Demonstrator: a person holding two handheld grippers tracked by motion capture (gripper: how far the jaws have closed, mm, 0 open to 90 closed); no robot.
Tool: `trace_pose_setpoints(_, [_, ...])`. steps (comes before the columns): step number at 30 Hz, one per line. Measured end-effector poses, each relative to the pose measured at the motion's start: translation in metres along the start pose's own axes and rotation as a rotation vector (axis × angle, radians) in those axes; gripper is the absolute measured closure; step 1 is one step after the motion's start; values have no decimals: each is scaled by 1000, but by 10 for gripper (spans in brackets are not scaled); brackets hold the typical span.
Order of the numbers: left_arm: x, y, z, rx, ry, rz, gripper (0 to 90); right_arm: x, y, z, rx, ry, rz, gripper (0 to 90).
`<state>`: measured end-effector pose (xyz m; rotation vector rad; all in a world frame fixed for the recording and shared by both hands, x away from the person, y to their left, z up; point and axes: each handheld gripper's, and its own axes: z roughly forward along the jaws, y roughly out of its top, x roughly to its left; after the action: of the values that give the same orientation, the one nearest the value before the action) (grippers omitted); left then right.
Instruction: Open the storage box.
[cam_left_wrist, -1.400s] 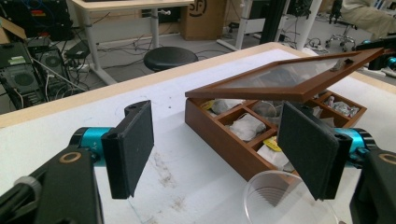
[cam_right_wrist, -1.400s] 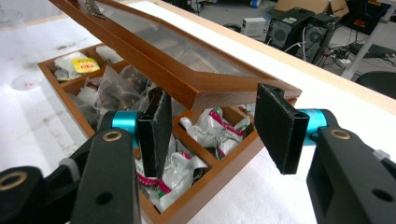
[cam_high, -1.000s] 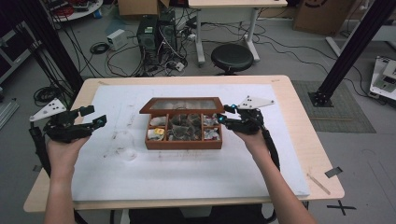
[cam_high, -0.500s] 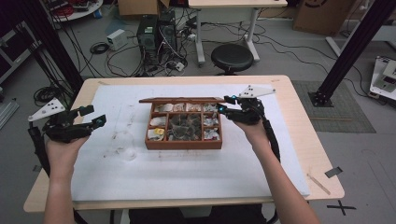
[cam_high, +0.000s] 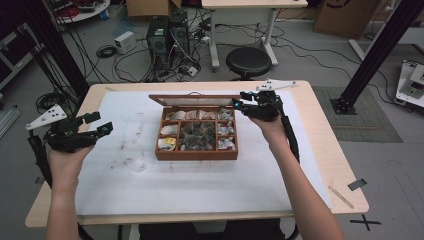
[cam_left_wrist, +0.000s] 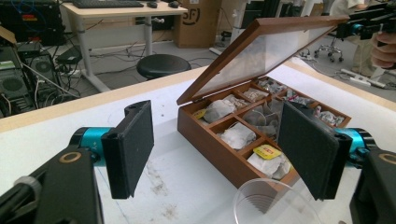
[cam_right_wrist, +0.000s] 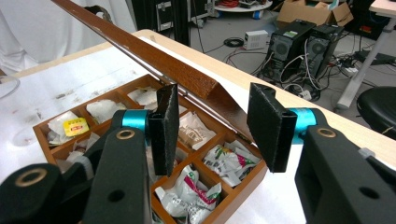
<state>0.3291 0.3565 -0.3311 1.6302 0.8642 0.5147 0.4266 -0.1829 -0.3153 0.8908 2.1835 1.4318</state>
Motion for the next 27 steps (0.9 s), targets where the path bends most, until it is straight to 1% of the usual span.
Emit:
trace_pose_setpoints(2, [-1,1,0,0,-5,1,273,-2,2,1,-5,1,4,552])
trace_pose_setpoints(5, [-2,2,0,-1,-12,5,274,-6,3,3,-14,13,26,551])
trace_pose_setpoints(8, [-3,3,0,-4,-17,6,274,-7,5,4,-20,10,35,552])
trace_pose_setpoints(14, [-5,5,0,-4,-26,7,274,-9,9,6,-16,5,37,551])
trace_pose_setpoints(17, [-6,6,1,-5,-28,1,273,-9,10,8,-14,5,40,549])
trace_pose_setpoints(20, [-7,9,0,-12,-34,3,273,-9,12,9,-12,-1,40,549])
trace_pose_setpoints(23, [-8,10,0,-22,-40,4,274,-10,12,9,-16,2,43,548])
trace_pose_setpoints(27, [-8,11,2,-20,-47,5,273,-11,12,10,-19,4,50,549])
